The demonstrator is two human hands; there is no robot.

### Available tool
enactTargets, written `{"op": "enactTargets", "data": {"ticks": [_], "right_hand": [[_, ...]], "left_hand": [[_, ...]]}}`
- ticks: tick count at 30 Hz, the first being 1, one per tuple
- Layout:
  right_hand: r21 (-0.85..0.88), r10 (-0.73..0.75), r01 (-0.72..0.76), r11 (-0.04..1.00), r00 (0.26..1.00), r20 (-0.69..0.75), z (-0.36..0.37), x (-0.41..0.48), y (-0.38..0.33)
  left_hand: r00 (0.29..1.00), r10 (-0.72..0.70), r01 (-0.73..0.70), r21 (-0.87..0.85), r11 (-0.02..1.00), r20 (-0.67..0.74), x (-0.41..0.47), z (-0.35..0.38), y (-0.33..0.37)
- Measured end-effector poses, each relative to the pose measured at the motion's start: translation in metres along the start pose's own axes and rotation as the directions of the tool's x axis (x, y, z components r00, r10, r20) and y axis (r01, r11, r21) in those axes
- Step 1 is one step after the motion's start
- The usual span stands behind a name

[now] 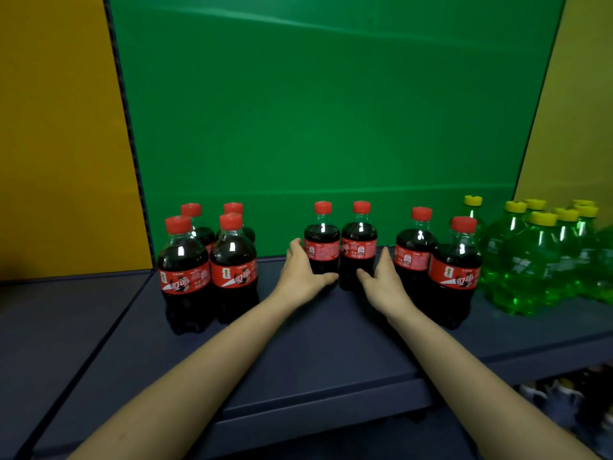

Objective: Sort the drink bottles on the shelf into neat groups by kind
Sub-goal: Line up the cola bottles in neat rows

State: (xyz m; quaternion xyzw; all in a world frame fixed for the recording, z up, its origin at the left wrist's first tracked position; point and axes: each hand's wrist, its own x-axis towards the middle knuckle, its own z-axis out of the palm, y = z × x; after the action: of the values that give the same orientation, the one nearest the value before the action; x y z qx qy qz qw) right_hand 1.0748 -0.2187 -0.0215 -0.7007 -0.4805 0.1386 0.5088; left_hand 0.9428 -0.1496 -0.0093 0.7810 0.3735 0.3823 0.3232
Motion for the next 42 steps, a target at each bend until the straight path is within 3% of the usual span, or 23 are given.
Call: {"op": "enactTargets", "data": {"ticks": [5, 10, 14, 16, 20, 24, 30, 34, 39, 42], "right_hand": [[0.216, 0.066, -0.081, 0.973, 0.995, 0.078, -0.002, 0.023, 0.011], [0.268, 0.034, -0.071, 0.961, 0.99, 0.137, 0.002, 0.031, 0.02], [0.132, -0.005, 0.003, 0.991, 1.0, 0.011, 0.011, 0.034, 0.023], [0.056, -0.038, 0.04, 0.998, 0.998, -0.041, 0.013, 0.034, 0.023], [0.134, -0.023, 0.02, 0.991, 0.999, 0.022, 0.012, 0.031, 0.02], [0.23, -0.003, -0.023, 0.973, 0.993, 0.114, 0.007, 0.027, 0.02], [0.121, -0.085, 0.076, 0.99, 0.994, 0.069, 0.006, 0.028, 0.027], [0.012, -0.128, 0.128, 0.992, 0.991, 0.033, 0.007, 0.027, 0.028], [0.138, -0.081, 0.058, 0.989, 0.983, 0.163, 0.001, 0.026, 0.023], [0.035, -0.128, 0.124, 0.992, 0.982, 0.137, 0.005, 0.024, 0.023]], "left_hand": [[0.99, -0.137, 0.141, -0.248, 0.958, 0.033, 0.018, 0.011, -0.011], [0.991, -0.135, 0.131, -0.271, 0.954, 0.003, 0.022, 0.013, -0.018], [0.978, -0.141, 0.12, -0.141, 0.983, -0.153, 0.021, 0.015, -0.02], [0.972, -0.178, 0.157, -0.144, 0.977, -0.151, 0.019, 0.011, -0.022], [0.978, -0.206, 0.194, -0.273, 0.942, -0.015, 0.008, 0.003, -0.019], [0.978, -0.176, 0.144, -0.252, 0.957, -0.11, 0.003, 0.004, -0.022], [0.989, -0.134, 0.112, -0.3, 0.947, -0.055, 0.001, 0.003, -0.018], [0.984, -0.128, 0.091, -0.272, 0.958, -0.122, 0.002, 0.002, -0.023], [0.97, -0.14, 0.097, -0.208, 0.973, -0.2, 0.001, -0.002, -0.022], [0.967, -0.13, 0.089, -0.184, 0.979, -0.221, -0.002, -0.003, -0.018]]}}
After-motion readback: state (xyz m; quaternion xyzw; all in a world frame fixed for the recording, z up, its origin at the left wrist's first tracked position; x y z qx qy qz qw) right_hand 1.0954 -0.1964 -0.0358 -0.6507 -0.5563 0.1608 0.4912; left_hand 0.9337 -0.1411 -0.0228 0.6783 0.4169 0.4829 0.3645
